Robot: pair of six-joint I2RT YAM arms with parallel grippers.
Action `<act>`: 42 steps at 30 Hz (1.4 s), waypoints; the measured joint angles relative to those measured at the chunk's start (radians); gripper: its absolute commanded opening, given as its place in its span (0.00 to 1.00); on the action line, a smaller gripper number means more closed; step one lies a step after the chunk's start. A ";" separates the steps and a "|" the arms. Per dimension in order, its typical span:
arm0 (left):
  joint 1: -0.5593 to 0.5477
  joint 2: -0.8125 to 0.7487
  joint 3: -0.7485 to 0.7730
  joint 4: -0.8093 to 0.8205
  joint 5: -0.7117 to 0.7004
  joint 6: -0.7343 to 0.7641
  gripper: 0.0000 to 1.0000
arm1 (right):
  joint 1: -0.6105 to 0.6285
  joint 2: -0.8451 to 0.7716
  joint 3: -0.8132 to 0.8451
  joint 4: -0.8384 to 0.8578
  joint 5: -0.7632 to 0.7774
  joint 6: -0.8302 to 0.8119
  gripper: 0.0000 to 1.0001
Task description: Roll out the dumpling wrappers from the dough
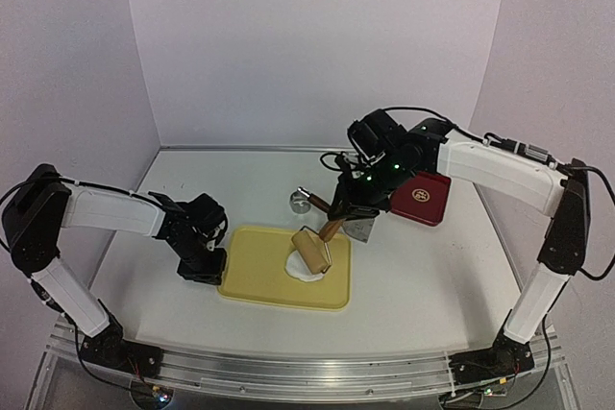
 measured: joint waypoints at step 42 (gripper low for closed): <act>-0.062 -0.050 -0.047 -0.059 -0.010 -0.026 0.00 | -0.002 0.138 -0.043 0.083 0.033 0.181 0.00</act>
